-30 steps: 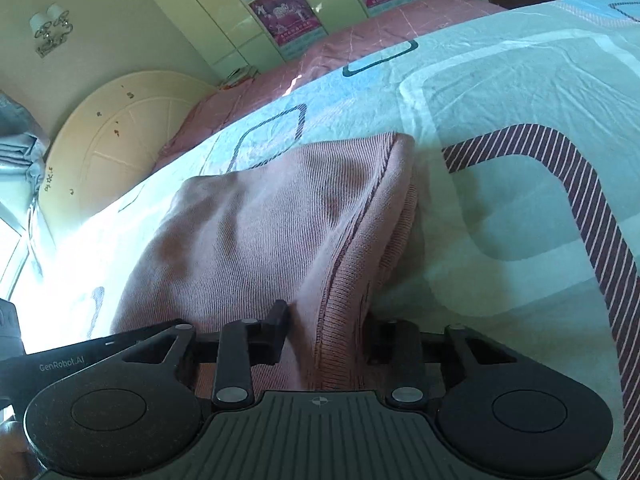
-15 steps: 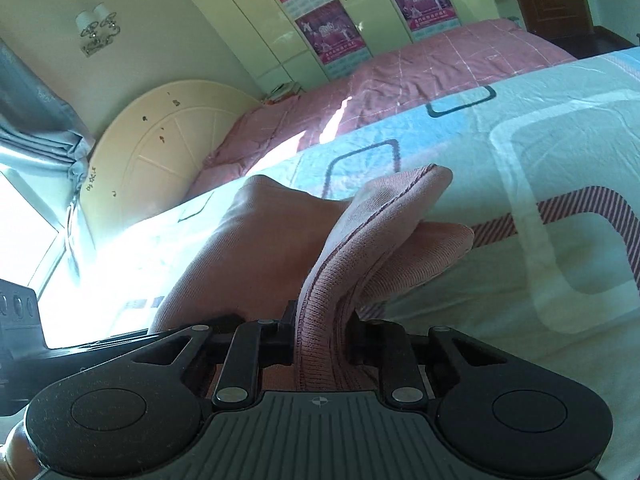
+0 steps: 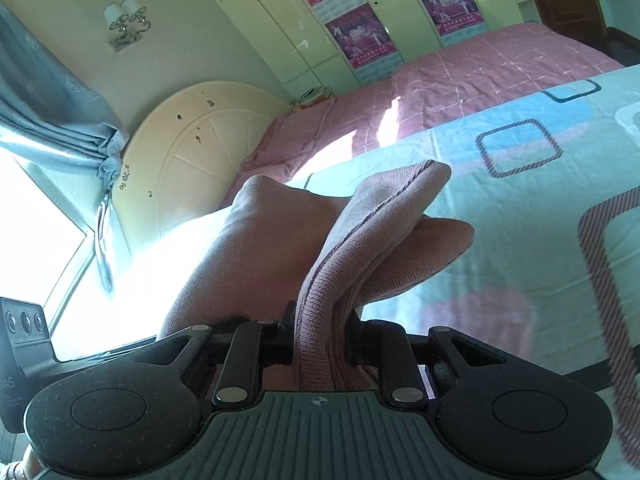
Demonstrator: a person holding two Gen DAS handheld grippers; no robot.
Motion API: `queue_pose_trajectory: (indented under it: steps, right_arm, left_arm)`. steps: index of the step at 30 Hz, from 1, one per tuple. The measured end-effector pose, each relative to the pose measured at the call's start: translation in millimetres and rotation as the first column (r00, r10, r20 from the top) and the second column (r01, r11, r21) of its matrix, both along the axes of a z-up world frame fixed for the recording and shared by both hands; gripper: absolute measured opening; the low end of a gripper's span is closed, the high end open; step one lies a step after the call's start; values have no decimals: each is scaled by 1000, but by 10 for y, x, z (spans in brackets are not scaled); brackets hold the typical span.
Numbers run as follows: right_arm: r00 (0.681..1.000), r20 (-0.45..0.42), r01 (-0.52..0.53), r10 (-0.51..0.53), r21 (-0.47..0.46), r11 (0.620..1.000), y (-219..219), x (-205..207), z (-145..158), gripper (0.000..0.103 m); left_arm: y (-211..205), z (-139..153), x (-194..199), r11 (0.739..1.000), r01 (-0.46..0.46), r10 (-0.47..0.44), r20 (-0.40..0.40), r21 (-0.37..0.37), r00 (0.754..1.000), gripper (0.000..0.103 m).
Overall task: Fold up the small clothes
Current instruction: 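Grasp the folded sweatshirt edge with both grippers and lift it slightly, then lower the edge onto the stack and open both grippers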
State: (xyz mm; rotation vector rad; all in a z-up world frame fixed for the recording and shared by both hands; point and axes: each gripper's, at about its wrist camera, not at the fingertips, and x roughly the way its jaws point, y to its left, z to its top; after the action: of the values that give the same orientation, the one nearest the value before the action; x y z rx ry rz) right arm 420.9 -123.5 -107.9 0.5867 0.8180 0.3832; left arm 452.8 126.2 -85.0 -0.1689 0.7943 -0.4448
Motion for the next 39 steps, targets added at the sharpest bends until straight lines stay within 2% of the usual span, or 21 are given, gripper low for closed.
queue_pose_trajectory:
  steps: [5,10,15,17,18,19,22,25,28,30,32,34,37,38,39]
  right_arm:
    - [999,-14,-28,29,17,999,642,177,-96,20]
    - [998,-34,-60,61,24,998,1086,353,-303,20]
    - [995,-63,-82,80,-42,996,1354,557,-595,20]
    - [995,-81,-69,63,-75,995,1356,603,-722,20]
    - [993,-99,-67,60,-74,995,1334,624,-784,21]
    - [991,-118,-69,61,-64,996,1296,634,-835,21]
    - [989,-133,-69,62,-52,996,1215,634,-868,21]
    - [988,-142,-63,56,-43,997,1184,673,-812,22]
    - [989,-144,-46,40,-36,998,1160,724,-753,23]
    - [989,-144,-13,10,-20,1000,1116,763,-740,39]
    - [990,-138,17,-18,-11,1000,1055,813,-728,47]
    - [990,-142,22,-26,-31,999,1058,879,-732,47]
    - [988,-139,52,-61,-66,996,1076,980,-748,46]
    - [989,-129,59,-70,-85,995,1089,1006,-748,43]
    - [990,-122,55,-68,-108,993,1120,1035,-750,32]
  left_arm:
    - [564,-36,78,999,-42,42,-8,22,999,35]
    - [973,-187,212,995,-95,96,-18,44,995,35]
    - [1207,-463,402,988,-129,133,-45,84,990,36]
    - [1311,-633,461,985,-148,155,-69,92,986,39]
    - [1354,-697,474,984,-162,168,-83,78,982,43]
    - [1437,-763,470,983,-178,182,-92,56,979,52]
    - [1490,-818,427,980,-189,193,-62,61,979,65]
    - [1532,-803,419,979,-197,200,-67,48,978,66]
    - [1565,-661,345,978,-200,201,-10,64,979,62]
    - [1591,-575,344,975,-216,216,18,49,976,62]
    - [1613,-561,404,974,-223,223,11,39,975,61]
    - [1615,-619,454,973,-229,229,-3,40,973,61]
    - [1636,-761,519,968,-247,248,-39,37,968,66]
    - [1634,-805,534,966,-254,256,-47,37,966,68]
    - [1627,-840,543,963,-265,267,-45,43,963,73]
